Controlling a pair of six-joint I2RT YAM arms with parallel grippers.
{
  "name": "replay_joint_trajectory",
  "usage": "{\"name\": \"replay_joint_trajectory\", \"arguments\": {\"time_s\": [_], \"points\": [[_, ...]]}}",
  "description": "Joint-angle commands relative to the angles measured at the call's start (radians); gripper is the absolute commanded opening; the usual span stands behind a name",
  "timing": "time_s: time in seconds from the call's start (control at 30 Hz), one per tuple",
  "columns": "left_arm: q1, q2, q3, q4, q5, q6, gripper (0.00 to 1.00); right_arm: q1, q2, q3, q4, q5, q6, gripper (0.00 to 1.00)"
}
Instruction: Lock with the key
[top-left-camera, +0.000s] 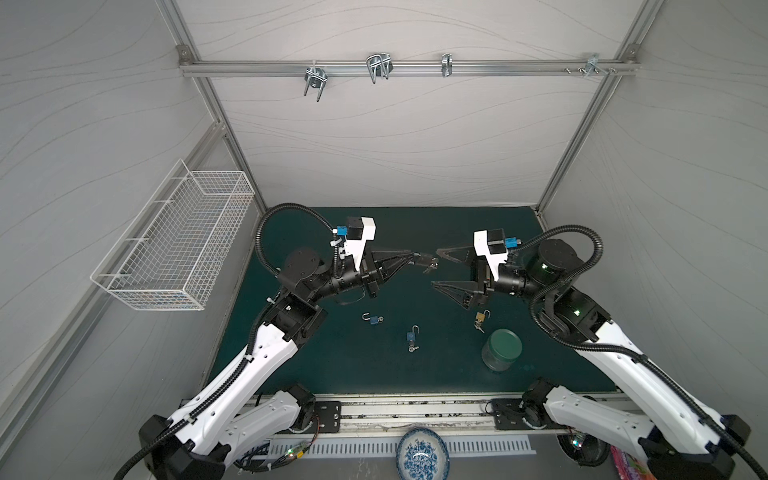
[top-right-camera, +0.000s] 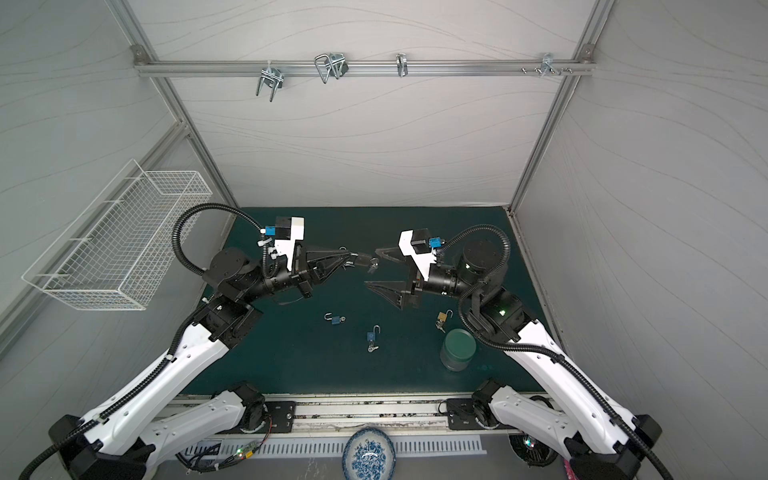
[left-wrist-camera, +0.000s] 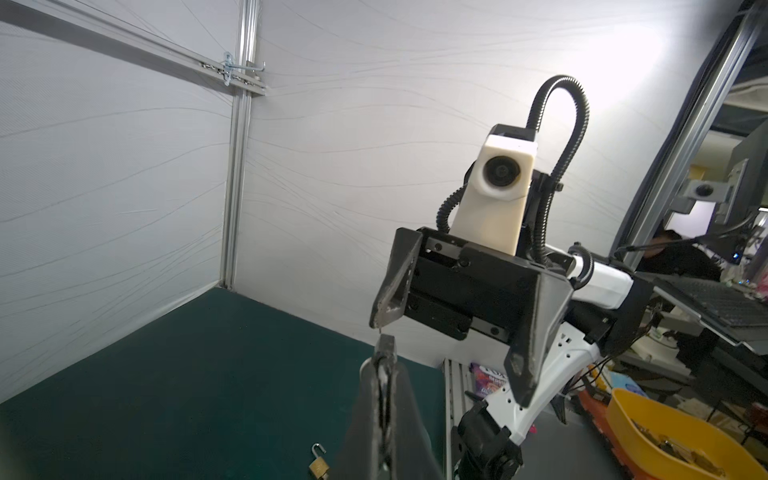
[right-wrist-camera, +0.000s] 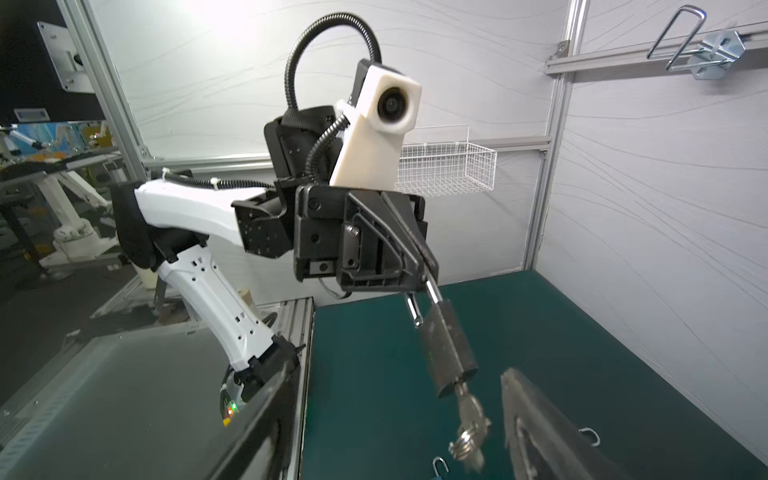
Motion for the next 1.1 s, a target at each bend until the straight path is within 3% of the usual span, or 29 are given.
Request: {"name": "replay_joint_trajectory", "arguments": {"time_s": [0.0,0.37,0.67,1.07], "points": [[-0.014,-0.039,0.011,0.192,-0.023,-0.117,0.00,0.014,0.014,0.008,0.124,0.004,0.054,0.79],[-0.023,-0.067,-0.002,0.289,-0.016,-0.174,0.00,0.031,0.061,0.050,0.220,-0.090,0.159,0.63],[-0.025,-0.062,-0.002,0.299,-0.003,-0.182,0.00,0.080,0.097,0.091,0.234,-0.051,0.194,0.53],[-0.025,-0.068,-0.014,0.300,-0.012,-0.177,0.00,0.091,0.114,0.105,0.241,-0.040,0.237,0.26]]}}
